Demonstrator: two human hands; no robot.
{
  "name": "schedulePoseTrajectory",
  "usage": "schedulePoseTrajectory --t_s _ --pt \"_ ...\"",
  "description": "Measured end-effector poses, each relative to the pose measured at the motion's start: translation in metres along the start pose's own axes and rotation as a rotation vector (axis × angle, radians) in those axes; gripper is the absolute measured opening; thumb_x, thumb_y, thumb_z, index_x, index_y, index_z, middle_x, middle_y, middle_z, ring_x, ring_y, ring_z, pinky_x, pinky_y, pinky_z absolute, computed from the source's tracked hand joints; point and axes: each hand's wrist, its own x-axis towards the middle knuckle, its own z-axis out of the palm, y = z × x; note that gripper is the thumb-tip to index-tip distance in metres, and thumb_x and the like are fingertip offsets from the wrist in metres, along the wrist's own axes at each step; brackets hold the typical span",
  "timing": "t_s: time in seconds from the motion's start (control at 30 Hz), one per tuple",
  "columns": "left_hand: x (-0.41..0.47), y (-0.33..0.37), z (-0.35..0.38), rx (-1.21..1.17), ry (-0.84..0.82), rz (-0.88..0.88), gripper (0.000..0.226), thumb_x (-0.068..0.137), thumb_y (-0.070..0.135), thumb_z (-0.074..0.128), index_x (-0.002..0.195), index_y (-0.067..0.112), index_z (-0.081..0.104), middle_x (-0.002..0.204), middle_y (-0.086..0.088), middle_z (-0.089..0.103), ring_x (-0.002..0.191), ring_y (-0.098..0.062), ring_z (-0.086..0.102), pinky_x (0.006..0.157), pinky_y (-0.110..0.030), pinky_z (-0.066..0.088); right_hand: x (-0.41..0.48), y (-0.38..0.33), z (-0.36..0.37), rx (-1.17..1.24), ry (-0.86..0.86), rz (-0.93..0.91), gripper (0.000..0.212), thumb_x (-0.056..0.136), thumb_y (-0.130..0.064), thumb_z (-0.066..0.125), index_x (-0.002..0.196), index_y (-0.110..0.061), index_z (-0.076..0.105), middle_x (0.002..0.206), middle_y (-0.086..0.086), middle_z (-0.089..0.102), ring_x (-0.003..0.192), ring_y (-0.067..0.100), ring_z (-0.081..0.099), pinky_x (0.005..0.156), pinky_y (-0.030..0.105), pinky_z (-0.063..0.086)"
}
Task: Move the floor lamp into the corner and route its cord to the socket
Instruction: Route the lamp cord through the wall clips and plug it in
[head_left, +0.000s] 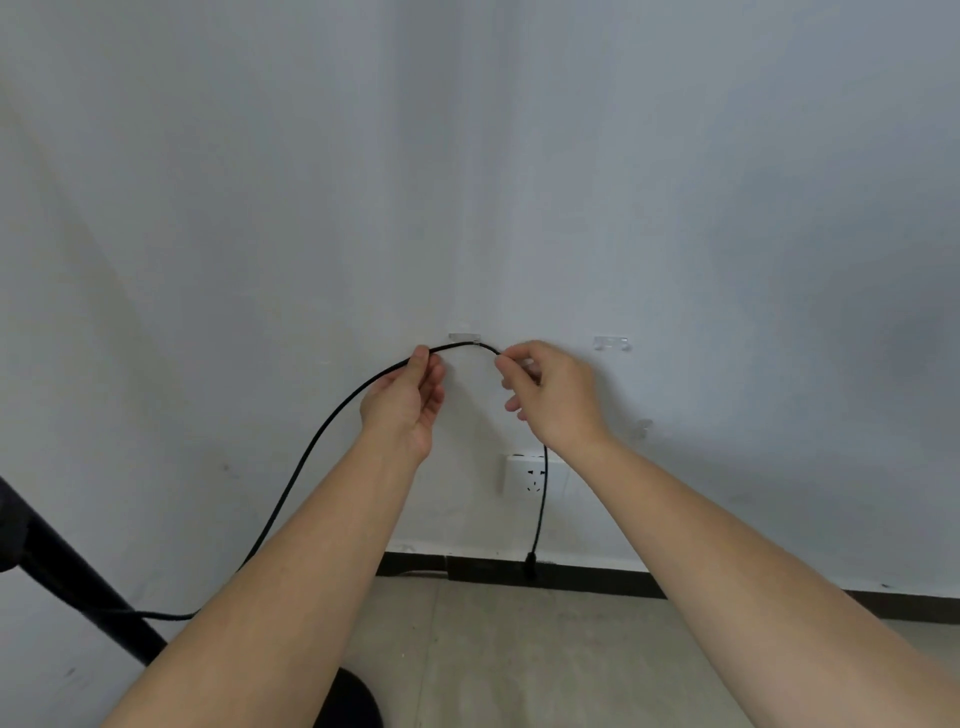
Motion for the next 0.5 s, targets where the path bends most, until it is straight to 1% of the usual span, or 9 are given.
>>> schedulePoseTrajectory --t_s 0.03,0.1,0.17,0.23,0.27,0.33,0.37,0.43,0.5 --pt "0.0 0.0 0.0 0.003 0.002 0.001 0.006 0.091 0.017 0.07 0.092 0.012 0.068 0.083 0.0 0.072 0.061 -0.002 0.068 0.057 -0.017 0.053 -0.004 0.005 -0.001 0.079 -0.032 0.063 0.007 0.094 -0.028 0.064 0.089 -0.028 0.067 0.074 -0.004 0.07 0.057 0.01 0.068 0.064 0.034 0.058" --pt "0.0 0.001 0.001 0.01 0.008 0.005 0.006 0.091 0.016 0.07 0.093 0.012 0.067 0.084 -0.001 0.072 0.062 -0.002 0.067 0.056 -0.017 0.053 -0.014 0.017 -0.01 0.152 -0.085 0.145 0.006 0.095 -0.029 0.064 0.092 -0.028 0.07 0.074 -0.002 0.071 0.06 0.008 0.068 0.068 0.027 0.053" --pt "0.0 0.003 0.001 0.019 0.022 0.017 0.006 0.09 0.015 0.071 0.092 0.011 0.067 0.084 -0.001 0.072 0.062 -0.003 0.067 0.056 -0.017 0.053 -0.026 0.03 -0.026 0.157 -0.108 0.205 0.007 0.094 -0.031 0.066 0.094 -0.028 0.072 0.075 -0.004 0.071 0.061 0.002 0.066 0.071 0.02 0.049" --pt "0.0 0.003 0.001 0.036 0.03 0.029 0.005 0.09 0.014 0.071 0.089 0.012 0.066 0.083 -0.002 0.071 0.061 -0.003 0.067 0.058 -0.018 0.052 -0.037 0.041 -0.045 0.151 -0.098 0.259 0.008 0.092 -0.034 0.067 0.095 -0.03 0.073 0.08 -0.004 0.072 0.065 0.0 0.066 0.071 0.016 0.05" --pt "0.0 0.003 0.001 0.039 0.029 0.032 0.005 0.09 0.014 0.071 0.088 0.012 0.066 0.083 -0.001 0.071 0.06 -0.003 0.067 0.059 -0.018 0.052 -0.042 0.045 -0.053 0.15 -0.091 0.279 0.008 0.092 -0.035 0.067 0.095 -0.031 0.074 0.083 -0.003 0.072 0.069 0.002 0.066 0.073 0.016 0.051" --pt "0.0 0.001 0.001 0.034 0.031 0.036 0.005 0.091 0.015 0.07 0.089 0.013 0.066 0.083 -0.001 0.071 0.059 -0.002 0.067 0.06 -0.019 0.052 -0.046 0.047 -0.063 0.148 -0.075 0.302 0.009 0.091 -0.038 0.068 0.095 -0.033 0.074 0.087 -0.002 0.073 0.076 0.007 0.065 0.078 0.019 0.052" --pt "-0.001 0.0 0.001 0.026 0.035 0.037 0.005 0.091 0.015 0.07 0.09 0.013 0.066 0.084 -0.001 0.072 0.06 -0.002 0.067 0.061 -0.019 0.052 -0.046 0.047 -0.065 0.144 -0.067 0.304 0.009 0.091 -0.038 0.068 0.095 -0.033 0.074 0.087 -0.003 0.072 0.075 0.005 0.064 0.077 0.019 0.051" --pt "-0.003 -0.003 0.003 0.015 0.044 0.042 0.007 0.091 0.018 0.07 0.09 0.013 0.067 0.085 -0.001 0.072 0.061 -0.003 0.067 0.06 -0.018 0.052 -0.044 0.045 -0.065 0.122 -0.051 0.288 0.01 0.091 -0.036 0.068 0.096 -0.032 0.076 0.084 -0.01 0.072 0.069 -0.005 0.061 0.07 0.012 0.048" --pt "-0.008 -0.01 0.006 0.055 0.048 0.051 0.012 0.091 0.024 0.07 0.088 0.013 0.068 0.083 -0.001 0.072 0.061 -0.004 0.067 0.06 -0.019 0.052 -0.042 0.045 -0.064 0.104 -0.044 0.274 0.012 0.092 -0.033 0.068 0.098 -0.028 0.077 0.088 -0.012 0.074 0.072 -0.007 0.061 0.07 0.008 0.046"
